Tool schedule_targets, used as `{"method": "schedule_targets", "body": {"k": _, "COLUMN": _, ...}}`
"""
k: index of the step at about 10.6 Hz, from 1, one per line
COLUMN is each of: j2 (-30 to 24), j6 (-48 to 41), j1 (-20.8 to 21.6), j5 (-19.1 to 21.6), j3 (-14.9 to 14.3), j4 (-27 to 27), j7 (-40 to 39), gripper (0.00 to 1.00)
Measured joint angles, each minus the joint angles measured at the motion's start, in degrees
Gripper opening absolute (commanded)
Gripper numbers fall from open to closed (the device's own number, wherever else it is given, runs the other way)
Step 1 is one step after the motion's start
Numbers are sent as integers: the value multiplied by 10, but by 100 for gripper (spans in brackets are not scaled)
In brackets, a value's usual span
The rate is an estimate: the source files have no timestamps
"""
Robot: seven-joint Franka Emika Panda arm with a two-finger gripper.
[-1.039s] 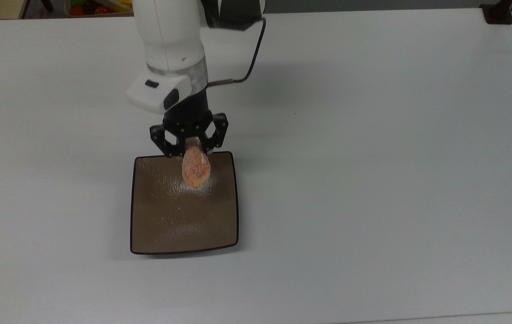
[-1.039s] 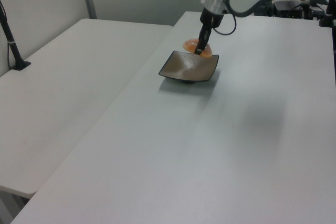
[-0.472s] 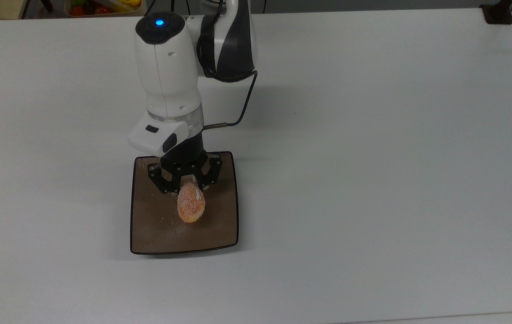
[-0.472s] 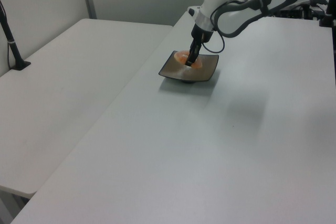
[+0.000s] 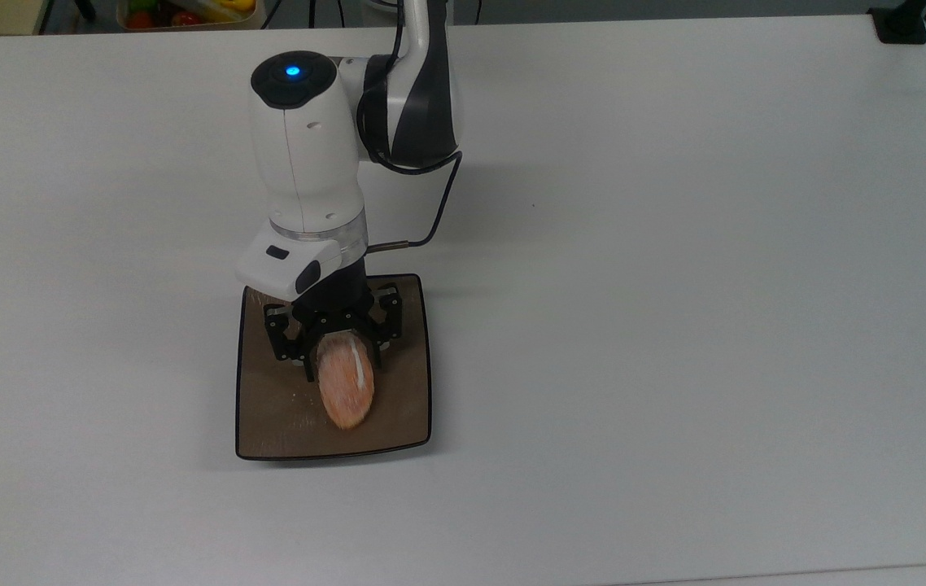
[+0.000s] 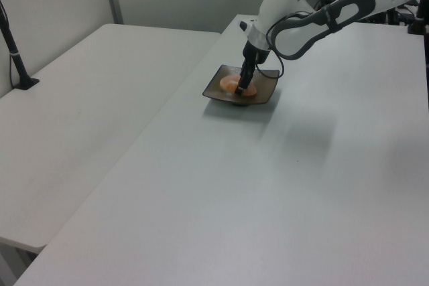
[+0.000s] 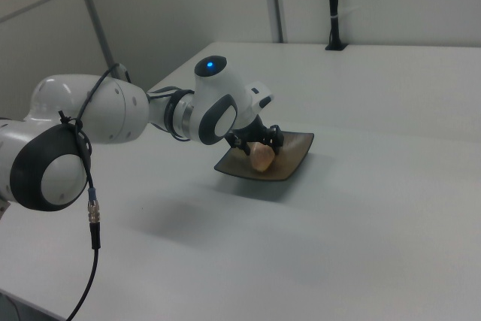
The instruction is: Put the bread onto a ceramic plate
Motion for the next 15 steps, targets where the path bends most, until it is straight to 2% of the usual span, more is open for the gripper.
{"method": "schedule_targets", "body": {"k": 5, "j2": -8, "j6": 0, "j1": 0, "j5": -10, "j3": 0, "j4": 9, "j7": 0, "gripper": 100}}
{"method": "schedule_targets", "body": {"k": 8, "j2": -65, "j6": -26, "j1": -2, "j5": -10, "j3": 0, "j4": 2, "j7": 0, "gripper": 100}}
{"method": "schedule_targets", "body": {"k": 11, "j2": -163, "j6": -167, "j1": -10, "j5": -10, "j3": -1, "j4": -1, "j7": 19, "gripper": 100}}
{"method": "schedule_targets", "body": {"k": 15, "j2": -298, "j6": -382, "j1": -24, "j5": -10, "j3": -2, "j4": -4, "j7": 101, "gripper": 100}}
